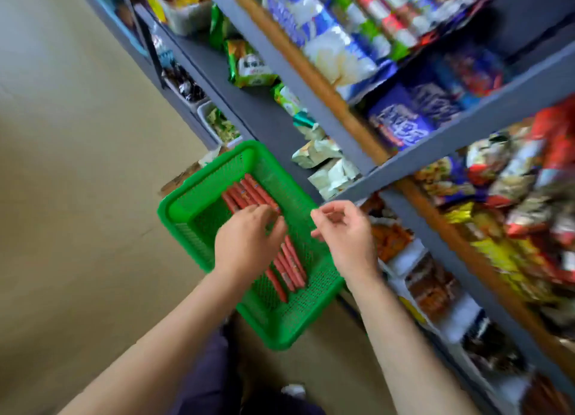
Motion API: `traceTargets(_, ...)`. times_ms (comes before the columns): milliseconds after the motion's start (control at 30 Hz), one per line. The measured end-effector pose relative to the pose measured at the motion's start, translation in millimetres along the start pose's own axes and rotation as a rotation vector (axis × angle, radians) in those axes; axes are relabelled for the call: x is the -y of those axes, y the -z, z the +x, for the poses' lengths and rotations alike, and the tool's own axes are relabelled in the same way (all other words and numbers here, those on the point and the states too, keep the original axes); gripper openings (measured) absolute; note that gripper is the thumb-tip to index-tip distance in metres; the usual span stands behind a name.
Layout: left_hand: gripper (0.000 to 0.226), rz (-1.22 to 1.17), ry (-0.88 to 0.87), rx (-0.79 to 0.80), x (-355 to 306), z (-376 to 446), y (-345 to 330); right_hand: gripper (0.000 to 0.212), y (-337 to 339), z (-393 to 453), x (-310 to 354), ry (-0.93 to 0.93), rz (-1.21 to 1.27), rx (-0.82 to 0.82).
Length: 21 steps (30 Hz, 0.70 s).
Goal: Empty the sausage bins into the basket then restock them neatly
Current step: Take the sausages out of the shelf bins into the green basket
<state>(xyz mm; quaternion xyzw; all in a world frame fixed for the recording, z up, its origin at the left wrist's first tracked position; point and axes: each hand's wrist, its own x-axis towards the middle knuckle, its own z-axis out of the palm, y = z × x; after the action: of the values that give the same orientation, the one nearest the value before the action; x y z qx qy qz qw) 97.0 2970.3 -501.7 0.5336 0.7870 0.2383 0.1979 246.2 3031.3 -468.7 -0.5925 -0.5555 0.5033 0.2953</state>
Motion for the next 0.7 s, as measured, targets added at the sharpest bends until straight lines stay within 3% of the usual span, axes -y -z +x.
traceTargets(100,0.034,-0.19,-0.293,-0.15,-122,6,55,0.008,98,-45,94,0.203,-0.114,-0.156)
traceTargets(200,0.03,-0.363,-0.61,-0.198,-253,-12,114,0.009,206,-109,175,0.41,-0.234,-0.448)
traceTargets(400,0.026,-0.366,-1.061,-0.208,-406,-40,146,0.007,346,-174,233,0.582,-0.412,-0.873)
traceTargets(500,0.041,-0.318,-1.117,-0.15,-457,-50,135,0.006,400,-185,237,0.526,-0.513,-0.982)
traceTargets(567,0.055,-0.347,-1.023,-0.036,-477,-52,126,0.006,426,-186,236,0.424,-0.511,-0.93)
traceTargets(700,0.058,-0.499,-0.83,0.157,-484,-50,112,0.016,456,-174,230,0.255,-0.564,-0.765)
